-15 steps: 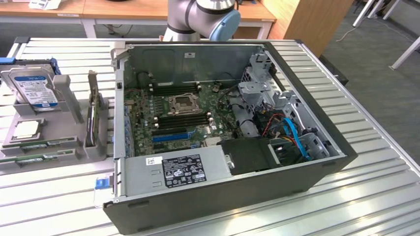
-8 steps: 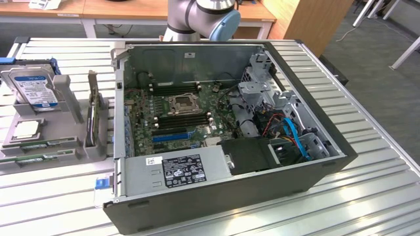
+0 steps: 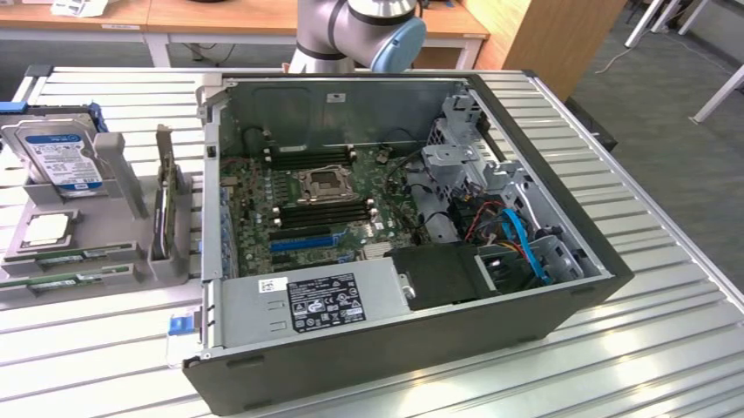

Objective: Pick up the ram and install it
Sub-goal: 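Pick up the ram and move it above insertion slot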

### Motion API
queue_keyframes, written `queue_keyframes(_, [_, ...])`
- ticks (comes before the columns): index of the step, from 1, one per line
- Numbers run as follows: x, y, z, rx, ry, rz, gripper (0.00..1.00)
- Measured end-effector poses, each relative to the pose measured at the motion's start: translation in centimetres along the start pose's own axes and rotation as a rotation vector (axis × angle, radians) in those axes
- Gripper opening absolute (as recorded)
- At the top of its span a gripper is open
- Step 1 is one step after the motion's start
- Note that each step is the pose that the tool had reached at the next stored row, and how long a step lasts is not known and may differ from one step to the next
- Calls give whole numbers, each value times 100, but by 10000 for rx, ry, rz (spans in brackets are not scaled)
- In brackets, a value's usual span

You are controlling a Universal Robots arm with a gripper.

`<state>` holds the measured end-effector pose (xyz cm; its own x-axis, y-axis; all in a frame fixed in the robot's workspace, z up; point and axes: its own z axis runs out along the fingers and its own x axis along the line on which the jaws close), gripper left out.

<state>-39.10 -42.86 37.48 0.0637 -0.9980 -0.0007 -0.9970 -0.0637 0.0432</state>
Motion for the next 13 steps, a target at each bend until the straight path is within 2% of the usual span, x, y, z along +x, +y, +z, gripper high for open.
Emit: queue_keyframes(13, [1, -7, 180, -1, 1, 0, 10])
